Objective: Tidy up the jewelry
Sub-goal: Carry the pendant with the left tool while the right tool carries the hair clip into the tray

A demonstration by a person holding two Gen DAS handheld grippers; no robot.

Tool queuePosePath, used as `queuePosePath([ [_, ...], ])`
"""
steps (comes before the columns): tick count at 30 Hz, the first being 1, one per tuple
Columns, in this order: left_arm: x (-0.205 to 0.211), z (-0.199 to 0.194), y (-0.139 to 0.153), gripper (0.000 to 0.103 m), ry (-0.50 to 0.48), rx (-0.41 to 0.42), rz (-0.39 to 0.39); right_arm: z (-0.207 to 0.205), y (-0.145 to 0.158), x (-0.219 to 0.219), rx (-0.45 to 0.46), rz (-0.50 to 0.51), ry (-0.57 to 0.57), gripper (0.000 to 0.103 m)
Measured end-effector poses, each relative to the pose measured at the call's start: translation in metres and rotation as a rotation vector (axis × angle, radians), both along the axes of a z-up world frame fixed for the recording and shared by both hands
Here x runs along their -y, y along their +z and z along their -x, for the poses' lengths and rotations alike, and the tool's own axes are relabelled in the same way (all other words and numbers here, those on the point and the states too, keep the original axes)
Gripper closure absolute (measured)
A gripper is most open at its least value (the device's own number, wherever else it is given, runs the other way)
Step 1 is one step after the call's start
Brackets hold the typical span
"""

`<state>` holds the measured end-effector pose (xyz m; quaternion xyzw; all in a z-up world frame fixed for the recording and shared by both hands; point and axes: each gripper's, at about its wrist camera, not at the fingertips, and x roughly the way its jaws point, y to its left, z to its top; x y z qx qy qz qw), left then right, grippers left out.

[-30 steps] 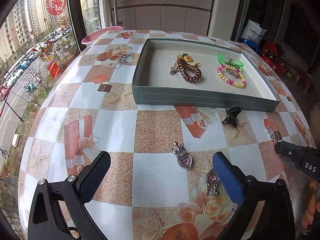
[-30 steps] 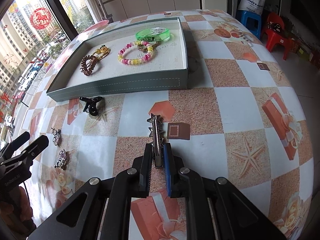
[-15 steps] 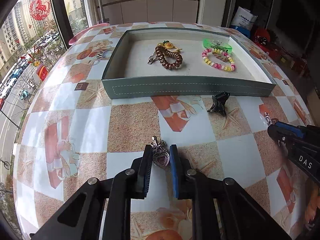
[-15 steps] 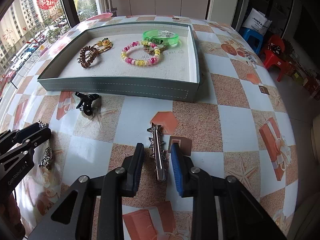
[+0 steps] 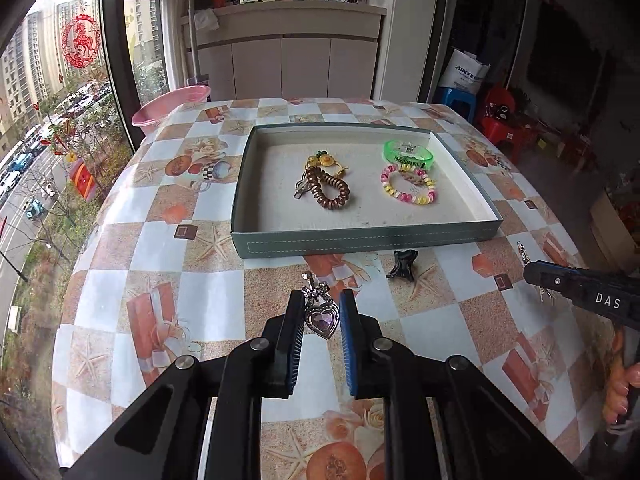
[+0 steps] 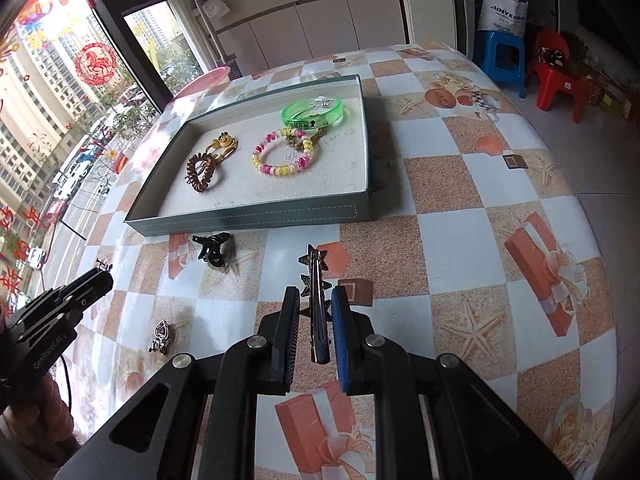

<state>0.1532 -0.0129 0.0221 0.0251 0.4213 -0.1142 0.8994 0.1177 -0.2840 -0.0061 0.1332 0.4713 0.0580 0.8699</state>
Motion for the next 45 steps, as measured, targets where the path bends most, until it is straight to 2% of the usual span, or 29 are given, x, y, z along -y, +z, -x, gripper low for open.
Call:
queuePosePath([
  [6,-0.001,-0.016,0.041,0.073,-0.023,0.063,0.020,-0.014,0.036,0.006,0.045,-0.049,0.006,0.086],
  [8,0.000,-0.024,0.052,0.073,-0.025,0.088,0.002,-0.022,0.046,0.005,0.057,-0.039,0.013,0.086],
  [15,0.006,-0.066,0.066,0.073,-0.028,0.112,-0.003,-0.064,0.071,0.001,0.087,-0.009,0.039,0.086],
  [22,0.015,-0.117,0.041,0.073,-0.012,0.061,0.005,-0.105,0.066,-0.002,0.068,0.000,0.039,0.086],
  [31,0.036,-0.152,-0.015,0.073,0.005,-0.001,-0.052,-0.145,0.014,-0.005,-0.010,-0.005,0.042,0.086],
  [38,0.040,-0.168,-0.044,0.073,0.032,-0.027,-0.067,-0.164,-0.015,-0.010,-0.040,0.027,0.042,0.086],
  [45,0.047,-0.169,-0.056,0.073,0.027,-0.018,-0.096,-0.168,-0.029,-0.015,-0.049,0.055,0.042,0.086],
])
